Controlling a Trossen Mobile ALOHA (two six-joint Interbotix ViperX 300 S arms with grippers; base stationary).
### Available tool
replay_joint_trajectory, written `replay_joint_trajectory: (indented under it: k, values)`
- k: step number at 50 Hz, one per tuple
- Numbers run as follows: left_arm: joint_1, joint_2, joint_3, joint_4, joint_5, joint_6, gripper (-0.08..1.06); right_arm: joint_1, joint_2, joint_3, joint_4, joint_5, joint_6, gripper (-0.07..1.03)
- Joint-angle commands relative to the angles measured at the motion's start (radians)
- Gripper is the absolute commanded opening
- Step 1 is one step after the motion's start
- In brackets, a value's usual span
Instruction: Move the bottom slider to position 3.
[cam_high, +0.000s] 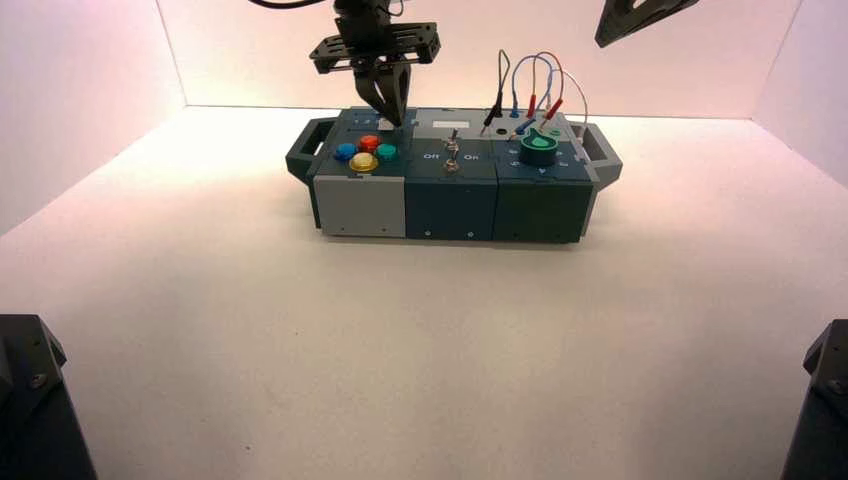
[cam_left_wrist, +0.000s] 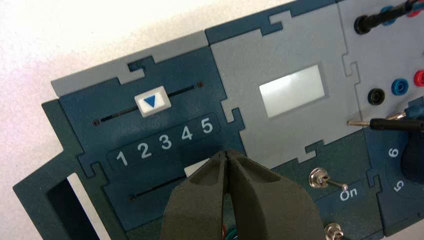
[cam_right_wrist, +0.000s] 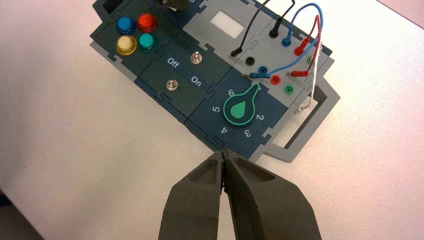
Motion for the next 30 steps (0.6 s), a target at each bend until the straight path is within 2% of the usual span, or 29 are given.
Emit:
replay_joint_trajectory:
  k: [1,30]
  values:
    - [0.008,-0.023,-0.023,0.008,0.009,-0.003,-0.03,0.003,-0.008,-0.023,0.005,-0.008,-0.006,-0.02]
    - [0.028,-0.023,-0.026,0.015,0.028,0.000,-0.03,0.003,-0.008,-0.021,0.003,-0.008,-0.006,-0.02]
